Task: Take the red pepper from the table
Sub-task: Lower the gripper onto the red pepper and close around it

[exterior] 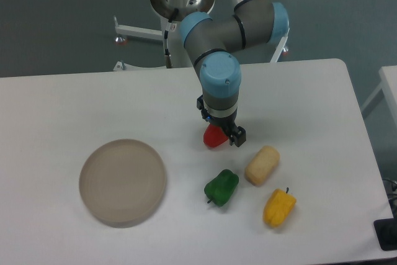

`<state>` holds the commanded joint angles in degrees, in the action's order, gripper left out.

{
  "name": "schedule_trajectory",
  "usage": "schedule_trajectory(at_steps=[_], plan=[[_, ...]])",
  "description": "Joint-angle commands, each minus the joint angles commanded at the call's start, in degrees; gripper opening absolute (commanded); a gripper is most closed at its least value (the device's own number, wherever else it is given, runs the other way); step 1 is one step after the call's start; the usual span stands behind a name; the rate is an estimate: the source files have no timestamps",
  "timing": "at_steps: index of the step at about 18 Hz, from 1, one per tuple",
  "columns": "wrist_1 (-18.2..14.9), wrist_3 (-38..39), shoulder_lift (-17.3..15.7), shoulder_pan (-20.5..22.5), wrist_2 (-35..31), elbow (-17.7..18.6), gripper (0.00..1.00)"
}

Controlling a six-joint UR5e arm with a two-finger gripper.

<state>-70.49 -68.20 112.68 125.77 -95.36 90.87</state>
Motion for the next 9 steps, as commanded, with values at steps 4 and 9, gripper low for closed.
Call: schedule_trajectory(at_steps=[4,9], plan=[[2.0,3.3,0.4,-0.1,0.7,2.0,1.00],[3.9,3.3,0.4,0.1,0.7,3.8,1.00]])
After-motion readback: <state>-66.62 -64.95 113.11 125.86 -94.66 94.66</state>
